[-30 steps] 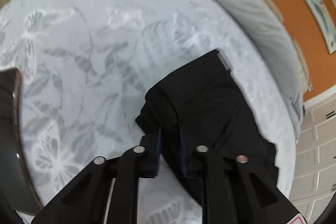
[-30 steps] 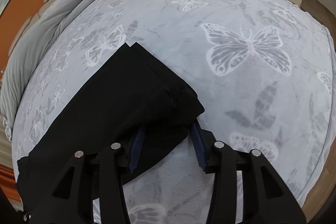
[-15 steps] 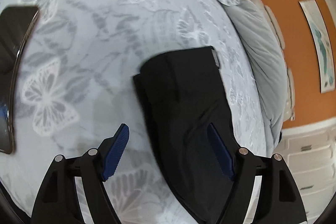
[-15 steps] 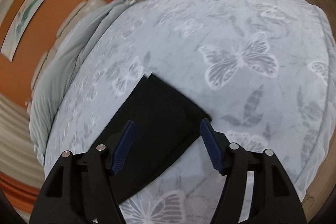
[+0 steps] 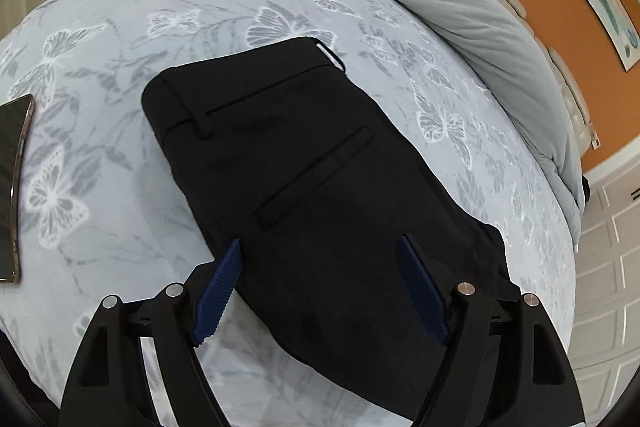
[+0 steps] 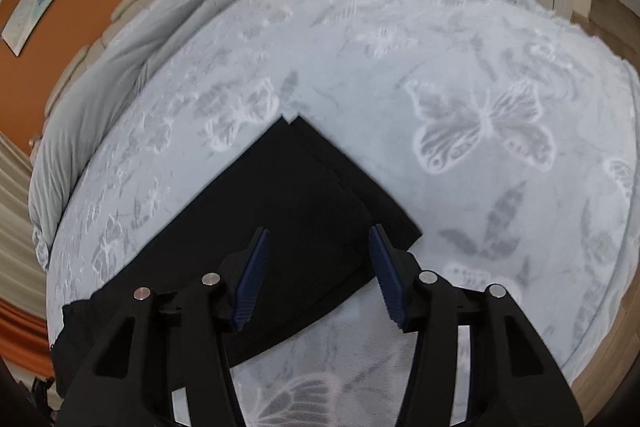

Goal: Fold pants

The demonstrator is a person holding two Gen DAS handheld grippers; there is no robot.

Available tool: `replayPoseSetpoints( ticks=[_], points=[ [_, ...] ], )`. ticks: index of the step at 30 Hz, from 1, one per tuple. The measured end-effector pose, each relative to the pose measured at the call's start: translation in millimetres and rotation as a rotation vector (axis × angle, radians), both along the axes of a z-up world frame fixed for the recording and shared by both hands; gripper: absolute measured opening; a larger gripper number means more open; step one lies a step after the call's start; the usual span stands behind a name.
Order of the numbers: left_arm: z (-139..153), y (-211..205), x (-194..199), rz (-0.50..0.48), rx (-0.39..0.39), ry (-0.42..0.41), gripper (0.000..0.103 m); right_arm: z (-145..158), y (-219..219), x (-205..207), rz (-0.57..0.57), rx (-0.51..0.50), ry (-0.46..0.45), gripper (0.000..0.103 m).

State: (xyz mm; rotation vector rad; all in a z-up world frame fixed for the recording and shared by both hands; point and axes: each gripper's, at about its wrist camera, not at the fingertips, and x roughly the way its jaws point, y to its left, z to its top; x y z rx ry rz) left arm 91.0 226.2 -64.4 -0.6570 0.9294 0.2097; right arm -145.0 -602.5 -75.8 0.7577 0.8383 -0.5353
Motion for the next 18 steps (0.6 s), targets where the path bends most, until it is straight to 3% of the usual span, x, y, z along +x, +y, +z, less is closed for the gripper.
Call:
replayPoseSetpoints(
  ticks=[6,8,12,14,15,18],
  points=[
    [-1,-3,5,0.000,0.002,0.001,0.076,-1,1,-6,-0.030,0.030,0.051,0.050],
    [-1,-2,4,0.004,-0.006,0.001,0.076,-1,3,-7,-0.018,0.055,0.025,0.050],
    [1,-3,4,0.002,0.000,-0.003,0.077,-12,4,9,0.004,0.018,0.061,0.048],
    [2,-5,4,-0.003,0.007,-0.003,0.077,-17,3,17,0.024,0.015,0.063,0.011],
    [2,-6,4,-0.005,0.009,-0.005,0.076,-14,2,18,0.019,0.017,0.038,0.004],
    [5,-6,1,-0.014,0.002,-0.018,0.077,17,-1,9,-0.012,-0.087,-0.040,0.003]
  ],
)
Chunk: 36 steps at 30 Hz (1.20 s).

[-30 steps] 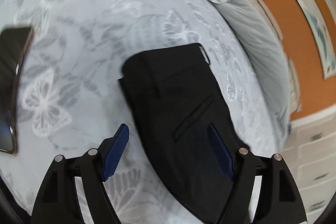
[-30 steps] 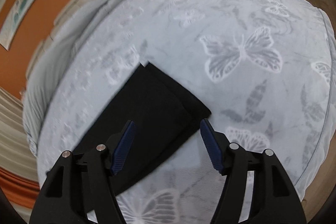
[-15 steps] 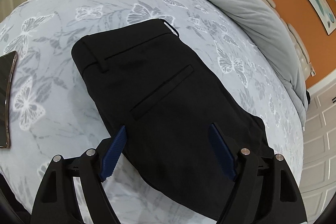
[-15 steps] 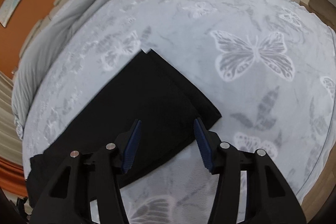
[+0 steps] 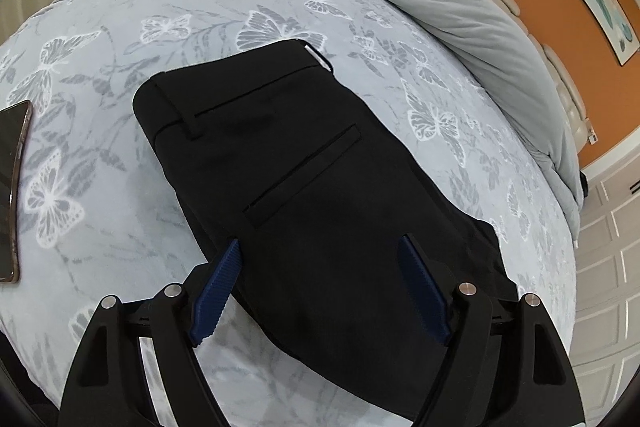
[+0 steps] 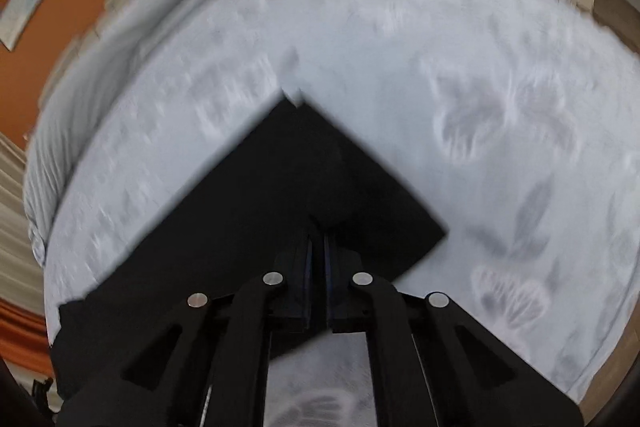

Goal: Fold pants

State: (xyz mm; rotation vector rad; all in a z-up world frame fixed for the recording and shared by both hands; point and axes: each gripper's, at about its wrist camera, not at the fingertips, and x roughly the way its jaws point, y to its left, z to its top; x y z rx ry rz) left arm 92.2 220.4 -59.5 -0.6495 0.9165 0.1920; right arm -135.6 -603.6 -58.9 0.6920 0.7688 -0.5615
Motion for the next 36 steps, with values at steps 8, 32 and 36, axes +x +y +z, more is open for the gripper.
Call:
replayPoseSetpoints(
  ticks=[8,32,36],
  points=[
    [-6,9,4,-0.003,0.000,0.026,0.077,-33,-11,-6,-0.004,0.042,0.107,0.013],
    [-58,96,6,0.199,-0.290,0.052,0.031,-6,6,5,-0.024,0.213,-0.202,0.007],
    [-49,89,5,0.230,-0.277,0.054,0.029,59,85,47,0.242,0.140,-0.376,0.007]
  ],
)
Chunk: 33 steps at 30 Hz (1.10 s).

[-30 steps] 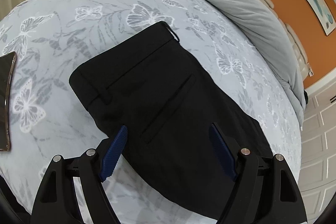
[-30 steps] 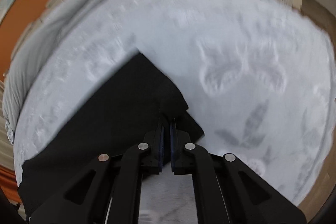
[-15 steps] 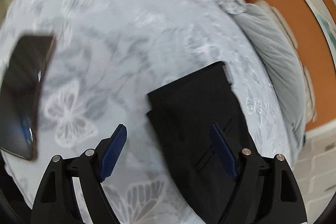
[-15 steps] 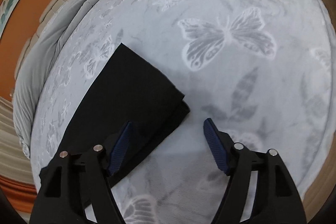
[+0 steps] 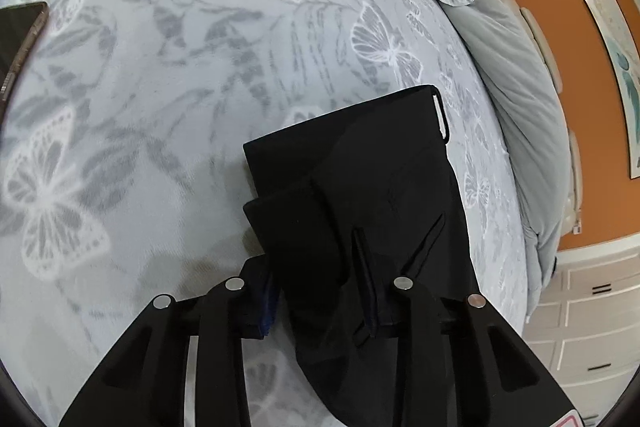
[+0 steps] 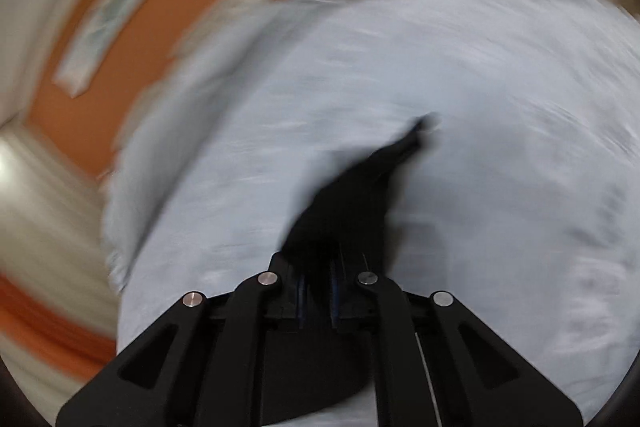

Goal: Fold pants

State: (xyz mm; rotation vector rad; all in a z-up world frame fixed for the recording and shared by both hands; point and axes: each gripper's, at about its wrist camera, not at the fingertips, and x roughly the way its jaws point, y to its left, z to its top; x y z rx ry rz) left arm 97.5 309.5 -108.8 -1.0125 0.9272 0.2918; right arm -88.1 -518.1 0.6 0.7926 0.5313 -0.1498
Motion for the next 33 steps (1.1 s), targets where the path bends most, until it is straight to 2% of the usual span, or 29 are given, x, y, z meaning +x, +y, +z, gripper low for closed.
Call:
replayPoseSetpoints(
  ticks=[2,5,7,10,11,13,14,15,16,17,19,22,23,27,29,31,33],
  points=[
    [2,-7,1,0.012,0.013,0.020,0.030,16,55,28,0.148,-0.029,-0.048,0.007],
    [-3,-14,2,0.029,0.012,0.045,0.030,11,145,70,0.382,-0.094,-0.015,0.008],
    [-1,-17,4,0.033,0.044,0.053,0.033,-19,204,95,0.542,-0.151,0.088,0.015],
    [0,-20,7,0.002,0.068,0.061,0.039,-76,267,116,0.726,-0.276,0.339,0.016],
    [0,-19,8,-0.007,0.067,0.062,0.040,-76,270,114,0.736,-0.291,0.350,0.016],
    [-1,-16,7,-0.025,0.052,0.060,0.040,-52,255,106,0.704,-0.294,0.276,0.016],
    [-1,-15,9,-0.035,0.044,0.060,0.040,-32,234,99,0.655,-0.269,0.217,0.018],
    [-2,-13,9,-0.045,0.039,0.059,0.040,-22,219,93,0.614,-0.252,0.181,0.045],
    [-2,-12,9,-0.059,0.033,0.060,0.040,-6,191,79,0.507,-0.236,0.118,0.074],
    [-2,-11,9,-0.068,0.030,0.059,0.040,0,176,71,0.442,-0.236,0.089,0.080],
    [-3,-11,9,-0.083,0.025,0.057,0.040,3,143,57,0.364,-0.232,0.090,0.077],
    [-3,-10,8,-0.082,0.012,0.057,0.040,-3,135,54,0.367,-0.234,0.115,0.077],
    [-3,-10,6,-0.077,0.007,0.058,0.041,-6,146,57,0.399,-0.256,0.127,0.076],
    [4,-13,-10,-0.009,-0.007,0.049,0.041,-23,198,75,0.483,-0.447,0.186,0.072],
    [15,-19,-20,-0.012,0.014,0.011,0.041,-35,225,79,0.547,-0.462,0.213,0.071],
    [36,-30,-27,-0.040,0.088,-0.044,0.042,-44,252,83,0.624,-0.484,0.219,0.071],
    [53,-39,-31,-0.055,0.165,-0.091,0.052,-54,278,86,0.693,-0.547,0.234,0.071]
  ],
)
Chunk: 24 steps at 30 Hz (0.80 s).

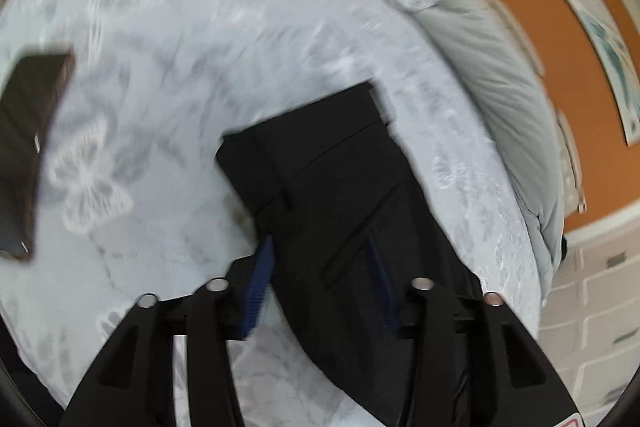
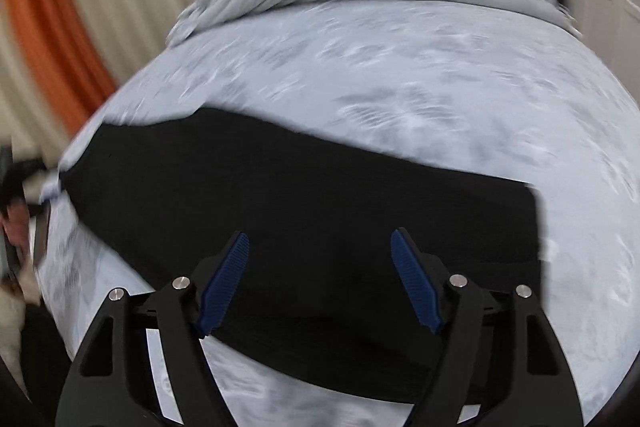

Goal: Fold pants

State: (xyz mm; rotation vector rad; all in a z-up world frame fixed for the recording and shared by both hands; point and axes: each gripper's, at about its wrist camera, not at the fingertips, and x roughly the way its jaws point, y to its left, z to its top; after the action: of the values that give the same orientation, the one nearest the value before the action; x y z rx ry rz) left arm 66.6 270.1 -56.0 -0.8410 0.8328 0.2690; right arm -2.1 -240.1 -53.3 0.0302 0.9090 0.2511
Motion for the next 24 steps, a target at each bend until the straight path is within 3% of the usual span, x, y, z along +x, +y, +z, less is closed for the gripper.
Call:
replayPoseSetpoints(
  ticks=[2,3,4,6,7,11,14,15,17,19,21,22,24],
  points=[
    [17,-16,3,-0.040,0.098,-0.042,0.052,-19,29,4,0.085,-0.087,0.035,0.071],
    [23,-24,4,-0.054,0.142,-0.054,0.052,-24,36,3,0.102,-0.106,0.045,0.062],
    [28,-34,5,-0.075,0.189,-0.069,0.052,-31,39,7,0.114,-0.111,0.070,0.025],
    [34,-50,8,-0.128,0.226,-0.088,0.052,-23,24,17,0.048,-0.032,0.088,0.005],
    [35,-59,10,-0.164,0.226,-0.093,0.052,-12,15,18,0.023,0.002,0.062,0.005],
    [34,-78,14,-0.233,0.192,-0.093,0.052,75,-53,-1,-0.083,0.342,-0.172,0.005],
    [33,-91,19,-0.258,0.185,-0.087,0.052,108,-84,-15,-0.107,0.523,-0.296,0.005],
    [33,-94,20,-0.266,0.182,-0.088,0.052,110,-83,-15,-0.094,0.532,-0.304,0.005],
    [34,-102,21,-0.274,0.186,-0.093,0.052,99,-61,-5,-0.041,0.470,-0.254,0.005],
    [32,-108,22,-0.280,0.198,-0.091,0.053,62,-27,8,0.039,0.413,-0.125,0.010],
    [28,-112,24,-0.291,0.210,-0.076,0.054,-1,12,23,0.104,0.263,0.126,0.012],
    [26,-114,25,-0.296,0.210,-0.069,0.054,-30,25,24,0.102,0.135,0.239,0.013],
    [24,-114,27,-0.309,0.205,-0.056,0.054,-26,15,15,0.096,0.119,0.220,0.011]
  ],
)
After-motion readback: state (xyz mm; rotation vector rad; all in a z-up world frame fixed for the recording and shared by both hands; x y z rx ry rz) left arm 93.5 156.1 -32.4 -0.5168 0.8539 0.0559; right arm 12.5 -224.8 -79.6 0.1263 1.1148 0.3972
